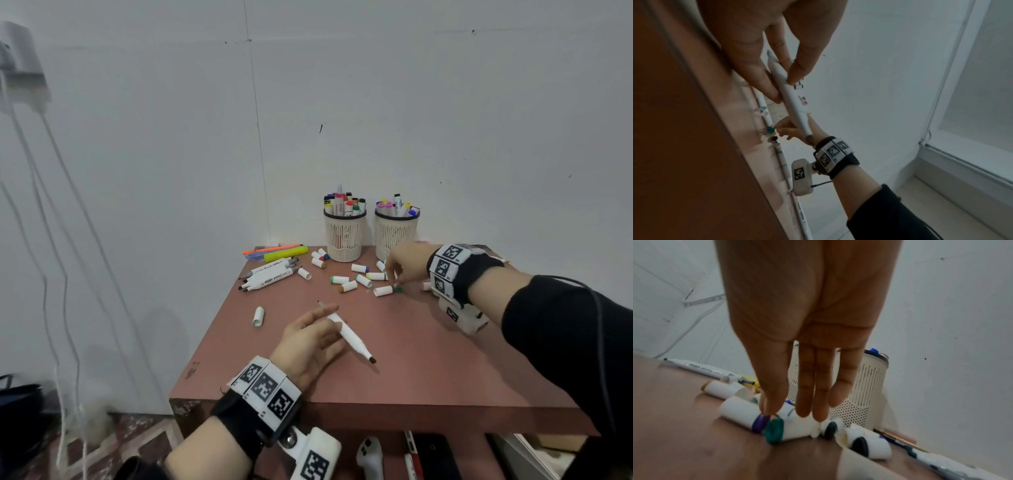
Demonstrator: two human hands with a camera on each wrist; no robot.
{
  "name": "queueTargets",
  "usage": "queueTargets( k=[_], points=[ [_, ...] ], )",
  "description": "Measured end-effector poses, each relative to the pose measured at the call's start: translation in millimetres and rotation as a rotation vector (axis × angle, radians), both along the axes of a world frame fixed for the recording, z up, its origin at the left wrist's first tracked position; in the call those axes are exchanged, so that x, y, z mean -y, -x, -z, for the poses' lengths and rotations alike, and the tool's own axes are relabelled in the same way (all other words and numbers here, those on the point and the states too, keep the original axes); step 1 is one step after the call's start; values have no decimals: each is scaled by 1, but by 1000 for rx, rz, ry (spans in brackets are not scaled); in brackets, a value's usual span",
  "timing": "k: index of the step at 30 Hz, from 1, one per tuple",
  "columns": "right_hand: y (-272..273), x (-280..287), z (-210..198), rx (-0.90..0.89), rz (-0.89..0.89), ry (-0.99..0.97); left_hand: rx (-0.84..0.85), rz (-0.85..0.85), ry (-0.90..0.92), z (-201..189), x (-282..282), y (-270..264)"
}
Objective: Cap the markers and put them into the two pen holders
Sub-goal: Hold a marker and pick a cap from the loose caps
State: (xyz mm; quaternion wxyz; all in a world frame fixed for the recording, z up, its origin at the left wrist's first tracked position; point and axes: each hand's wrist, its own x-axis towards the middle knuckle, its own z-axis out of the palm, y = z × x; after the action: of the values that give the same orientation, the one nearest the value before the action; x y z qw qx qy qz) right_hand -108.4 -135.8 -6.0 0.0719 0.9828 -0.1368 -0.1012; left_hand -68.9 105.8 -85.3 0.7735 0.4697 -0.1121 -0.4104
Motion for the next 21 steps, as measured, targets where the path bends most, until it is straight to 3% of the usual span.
queueTargets(
  k=[5,10,18,21],
  points=[
    [-19,-2,7,19,-28,-98,-20,34,120,7,1,-6],
    [-33,-3,14,-50,-17,-3,-43,33,157,11,3,-9],
    [-32,22,4,34,150,64,-77,28,189,11,3,-11],
    [-27,32,7,-27,199,41,-87,26,200,11,3,-11]
  ],
)
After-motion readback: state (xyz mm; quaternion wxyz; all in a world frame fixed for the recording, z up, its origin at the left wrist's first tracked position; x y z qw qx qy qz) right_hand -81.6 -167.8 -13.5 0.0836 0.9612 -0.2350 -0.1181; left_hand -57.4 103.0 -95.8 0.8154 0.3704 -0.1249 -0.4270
